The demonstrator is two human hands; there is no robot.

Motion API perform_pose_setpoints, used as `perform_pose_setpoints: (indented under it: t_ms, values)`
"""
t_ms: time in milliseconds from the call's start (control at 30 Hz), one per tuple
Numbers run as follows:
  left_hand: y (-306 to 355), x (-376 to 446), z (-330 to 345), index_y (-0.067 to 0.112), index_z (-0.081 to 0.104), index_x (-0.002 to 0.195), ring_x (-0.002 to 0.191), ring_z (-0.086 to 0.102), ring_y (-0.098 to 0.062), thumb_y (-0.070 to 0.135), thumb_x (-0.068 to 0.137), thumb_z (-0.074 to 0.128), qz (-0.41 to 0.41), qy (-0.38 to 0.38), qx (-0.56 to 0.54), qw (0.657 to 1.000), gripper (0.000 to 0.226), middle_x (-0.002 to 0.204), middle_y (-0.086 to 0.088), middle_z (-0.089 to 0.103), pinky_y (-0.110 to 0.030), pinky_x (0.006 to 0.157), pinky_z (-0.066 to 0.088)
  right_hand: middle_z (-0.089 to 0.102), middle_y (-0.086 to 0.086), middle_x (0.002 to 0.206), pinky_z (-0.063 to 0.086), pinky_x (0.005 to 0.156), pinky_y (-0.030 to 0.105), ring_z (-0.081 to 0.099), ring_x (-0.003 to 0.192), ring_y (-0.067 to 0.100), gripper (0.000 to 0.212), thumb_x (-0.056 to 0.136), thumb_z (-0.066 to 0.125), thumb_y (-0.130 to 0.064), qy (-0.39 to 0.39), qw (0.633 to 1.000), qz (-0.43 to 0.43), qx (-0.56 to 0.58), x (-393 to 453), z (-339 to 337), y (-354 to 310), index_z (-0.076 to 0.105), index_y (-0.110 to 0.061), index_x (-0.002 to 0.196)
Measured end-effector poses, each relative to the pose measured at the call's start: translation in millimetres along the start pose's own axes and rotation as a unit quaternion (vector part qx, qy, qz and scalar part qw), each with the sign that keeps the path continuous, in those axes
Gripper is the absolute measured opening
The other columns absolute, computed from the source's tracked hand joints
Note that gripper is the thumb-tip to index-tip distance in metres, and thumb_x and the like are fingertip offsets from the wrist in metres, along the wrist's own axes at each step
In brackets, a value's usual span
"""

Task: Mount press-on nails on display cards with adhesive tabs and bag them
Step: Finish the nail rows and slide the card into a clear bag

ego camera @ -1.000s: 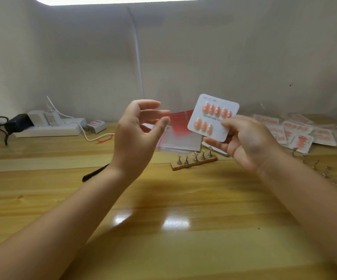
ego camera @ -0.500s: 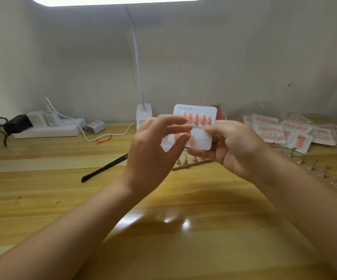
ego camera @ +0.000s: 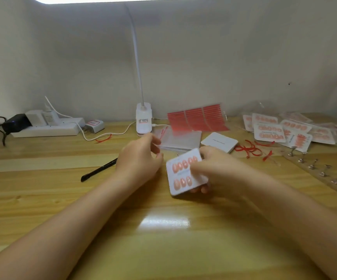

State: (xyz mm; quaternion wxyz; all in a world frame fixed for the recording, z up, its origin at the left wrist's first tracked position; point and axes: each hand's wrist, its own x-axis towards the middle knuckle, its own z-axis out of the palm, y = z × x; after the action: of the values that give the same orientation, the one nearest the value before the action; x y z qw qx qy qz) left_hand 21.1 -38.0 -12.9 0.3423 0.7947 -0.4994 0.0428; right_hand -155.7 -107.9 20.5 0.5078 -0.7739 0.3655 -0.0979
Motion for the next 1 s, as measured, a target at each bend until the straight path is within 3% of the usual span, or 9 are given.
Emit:
perform_pose_setpoints:
  t_ms: [67, 167, 267, 400, 567, 667, 767, 900, 1000]
  values:
    - [-5.5, 1.9, 2.2, 0.030, 0.058, 0.109, 0.090, 0.057, -0.010, 0.027, 0.087, 0.065, -0.009, -0.049, 0.016, 0.999, 0.024, 0.086, 0.019, 0.060, -0.034, 0.080, 0.049, 0.071, 0.002, 0.069, 0.051, 0.042, 0.026, 0.068, 0.053, 0.016, 0.003, 0.085, 0.054, -0.019, 0.008, 0.990, -0.006, -0.144, -0.5, 6.1, 2.7, 0.055, -0.021, 0.083]
    - [-9.3, 2.7, 4.4, 0.031, 0.061, 0.104, 0.088, 0.059, -0.008, 0.025, 0.087, 0.066, 0.005, -0.076, 0.030, 0.997, 0.018, 0.088, 0.019, 0.062, -0.032, 0.081, 0.049, 0.064, -0.001, 0.070, 0.042, 0.047, 0.029, 0.060, 0.058, 0.017, 0.031, 0.077, 0.059, -0.044, 0.058, 0.932, -0.026, -0.358, -1.2, 4.8, 4.8, 0.057, -0.013, 0.079]
    - [-10.9, 2.4, 5.4, 0.030, 0.066, 0.096, 0.092, 0.060, -0.011, 0.025, 0.088, 0.066, 0.021, -0.074, 0.043, 0.996, 0.009, 0.094, 0.016, 0.067, -0.032, 0.082, 0.049, 0.059, -0.004, 0.067, 0.034, 0.048, 0.025, 0.054, 0.063, 0.013, 0.037, 0.076, 0.055, -0.055, 0.158, 0.876, -0.062, -0.451, 2.1, -0.1, 8.5, 0.057, -0.019, 0.071]
    - [-11.2, 1.0, 7.3, 0.026, 0.074, 0.099, 0.097, 0.061, -0.014, 0.028, 0.091, 0.065, 0.057, -0.071, 0.068, 0.994, 0.012, 0.100, 0.012, 0.071, -0.036, 0.086, 0.050, 0.057, -0.008, 0.068, 0.031, 0.048, 0.025, 0.054, 0.067, 0.014, 0.028, 0.089, 0.055, -0.048, 0.277, 0.867, -0.149, -0.387, 13.1, -6.7, 22.0, 0.062, -0.022, 0.084]
    - [-13.4, -0.2, 11.8, 0.025, 0.073, 0.100, 0.096, 0.059, -0.015, 0.029, 0.092, 0.063, 0.071, -0.051, 0.071, 0.994, 0.013, 0.100, 0.011, 0.070, -0.035, 0.083, 0.049, 0.055, -0.014, 0.069, 0.038, 0.055, 0.024, 0.052, 0.069, 0.007, 0.031, 0.093, 0.059, -0.043, 0.270, 0.896, -0.220, -0.276, 27.0, -0.7, 42.7, 0.069, -0.025, 0.115]
    - [-13.5, -1.5, 14.0, 0.024, 0.073, 0.100, 0.095, 0.058, -0.015, 0.027, 0.092, 0.063, 0.081, -0.041, 0.069, 0.993, 0.013, 0.099, 0.010, 0.070, -0.034, 0.082, 0.049, 0.050, -0.019, 0.063, 0.032, 0.050, 0.021, 0.049, 0.061, 0.006, 0.021, 0.093, 0.061, -0.036, 0.287, 0.893, -0.234, -0.256, 34.0, -0.7, 47.5, 0.072, -0.023, 0.105]
    - [-13.8, -2.4, 15.1, 0.023, 0.073, 0.100, 0.096, 0.058, -0.016, 0.026, 0.092, 0.062, 0.087, -0.036, 0.068, 0.993, 0.013, 0.099, 0.009, 0.070, -0.034, 0.082, 0.049, 0.047, -0.015, 0.056, 0.036, 0.051, 0.025, 0.047, 0.054, 0.003, 0.012, 0.092, 0.064, -0.030, 0.294, 0.895, -0.231, -0.241, 38.0, -1.5, 50.3, 0.069, -0.020, 0.097]
    - [-13.7, -2.5, 15.5, 0.023, 0.073, 0.100, 0.095, 0.058, -0.016, 0.025, 0.092, 0.062, 0.090, -0.034, 0.065, 0.993, 0.013, 0.098, 0.009, 0.070, -0.034, 0.082, 0.049, 0.046, -0.012, 0.055, 0.038, 0.050, 0.026, 0.046, 0.051, 0.002, 0.014, 0.090, 0.066, -0.027, 0.300, 0.894, -0.238, -0.232, 40.4, 0.1, 50.9, 0.059, -0.020, 0.100]
    - [-12.8, -2.9, 15.6, 0.023, 0.072, 0.100, 0.094, 0.057, -0.015, 0.025, 0.092, 0.062, 0.091, -0.034, 0.065, 0.993, 0.013, 0.098, 0.008, 0.069, -0.034, 0.080, 0.049, 0.050, -0.013, 0.057, 0.037, 0.051, 0.024, 0.049, 0.053, 0.003, 0.021, 0.091, 0.065, -0.029, 0.293, 0.893, -0.242, -0.241, 41.4, 0.7, 51.0, 0.062, -0.022, 0.111]
